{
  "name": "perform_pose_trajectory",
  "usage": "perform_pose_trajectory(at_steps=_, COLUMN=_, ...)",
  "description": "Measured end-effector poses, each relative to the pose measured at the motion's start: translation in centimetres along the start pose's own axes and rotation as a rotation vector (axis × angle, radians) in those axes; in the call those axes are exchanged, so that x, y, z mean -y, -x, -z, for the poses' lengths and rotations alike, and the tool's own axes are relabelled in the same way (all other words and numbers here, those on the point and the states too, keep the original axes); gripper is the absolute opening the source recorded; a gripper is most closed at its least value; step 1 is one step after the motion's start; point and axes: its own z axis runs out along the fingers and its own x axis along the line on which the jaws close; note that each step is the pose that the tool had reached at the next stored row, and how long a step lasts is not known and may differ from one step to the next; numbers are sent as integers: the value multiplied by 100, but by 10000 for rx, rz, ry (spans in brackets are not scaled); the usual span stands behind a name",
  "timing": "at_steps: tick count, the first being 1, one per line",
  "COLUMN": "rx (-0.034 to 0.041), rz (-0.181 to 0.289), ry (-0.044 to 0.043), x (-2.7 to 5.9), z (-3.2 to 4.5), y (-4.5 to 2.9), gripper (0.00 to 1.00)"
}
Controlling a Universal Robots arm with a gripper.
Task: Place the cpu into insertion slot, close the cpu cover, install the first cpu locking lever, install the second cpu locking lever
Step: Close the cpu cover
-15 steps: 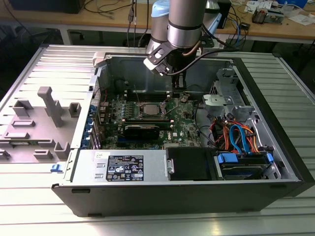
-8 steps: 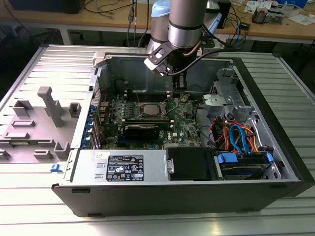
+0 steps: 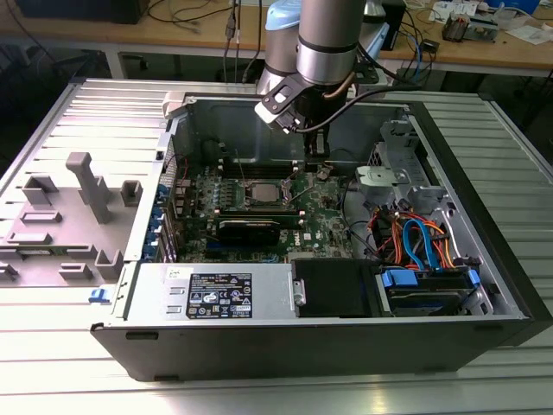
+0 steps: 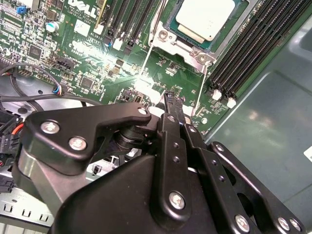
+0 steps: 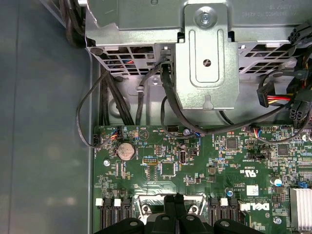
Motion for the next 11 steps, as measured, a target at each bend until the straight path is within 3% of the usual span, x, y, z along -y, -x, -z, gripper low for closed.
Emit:
perform_pose_trajectory(at_steps=6, rx=0, rz=1, ry=1, x=-3, z=-1, y=0, gripper=11)
perform_pose_trajectory(at_steps=11, rx=-1, rz=-3, ry=-19, x=-90, z=-5, y=-1, gripper=11)
